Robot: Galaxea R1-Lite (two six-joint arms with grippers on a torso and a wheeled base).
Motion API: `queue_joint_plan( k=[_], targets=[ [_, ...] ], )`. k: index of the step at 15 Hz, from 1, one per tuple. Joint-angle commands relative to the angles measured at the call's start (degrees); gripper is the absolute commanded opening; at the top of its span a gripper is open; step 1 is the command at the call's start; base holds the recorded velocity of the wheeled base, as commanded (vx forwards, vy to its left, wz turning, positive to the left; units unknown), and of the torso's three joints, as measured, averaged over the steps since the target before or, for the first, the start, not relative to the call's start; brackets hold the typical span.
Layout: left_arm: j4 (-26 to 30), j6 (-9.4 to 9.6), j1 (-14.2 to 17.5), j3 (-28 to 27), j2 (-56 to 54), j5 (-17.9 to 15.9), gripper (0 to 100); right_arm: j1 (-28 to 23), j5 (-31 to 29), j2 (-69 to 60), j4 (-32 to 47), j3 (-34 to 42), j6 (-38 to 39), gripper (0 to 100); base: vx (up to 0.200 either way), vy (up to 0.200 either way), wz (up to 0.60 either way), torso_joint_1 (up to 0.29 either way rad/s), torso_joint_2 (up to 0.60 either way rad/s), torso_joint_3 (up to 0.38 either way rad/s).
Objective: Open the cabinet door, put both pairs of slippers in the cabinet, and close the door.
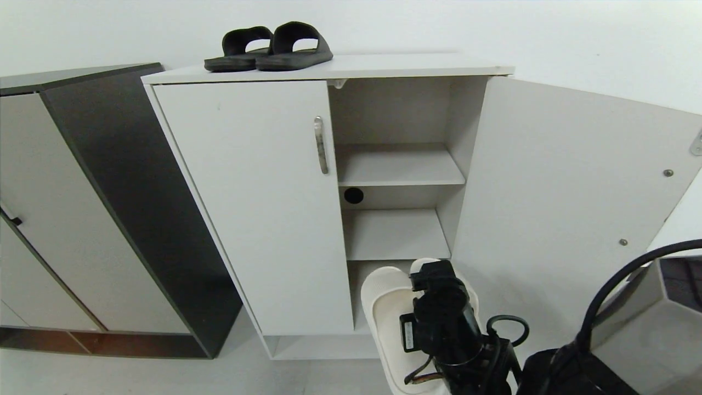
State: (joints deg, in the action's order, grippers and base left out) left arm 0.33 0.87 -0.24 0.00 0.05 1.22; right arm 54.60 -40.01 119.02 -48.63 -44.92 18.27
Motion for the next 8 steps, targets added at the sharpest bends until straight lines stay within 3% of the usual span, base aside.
queue_joint_plan(
  k=[1, 5, 8],
  targets=[
    [0.02, -0.07, -0.02, 0.00, -0.05, 0.01, 0, -1.52, 0.11, 5.26, -0.06, -3.77, 0.71, 0, 0.000, 0.000, 0.00, 0.000, 0.00, 0.000],
    [0.02, -0.07, -0.02, 0.00, -0.05, 0.01, 0, -2.04, -0.07, 7.63, -0.24, -6.05, 0.62, 0, 0.000, 0.000, 0.00, 0.000, 0.00, 0.000],
    [0.02, -0.07, -0.02, 0.00, 0.04, 0.01, 0, -2.22, -0.51, 8.69, -0.24, -8.08, 0.18, 0, 0.000, 0.000, 0.00, -0.001, 0.00, -0.144]
  ],
)
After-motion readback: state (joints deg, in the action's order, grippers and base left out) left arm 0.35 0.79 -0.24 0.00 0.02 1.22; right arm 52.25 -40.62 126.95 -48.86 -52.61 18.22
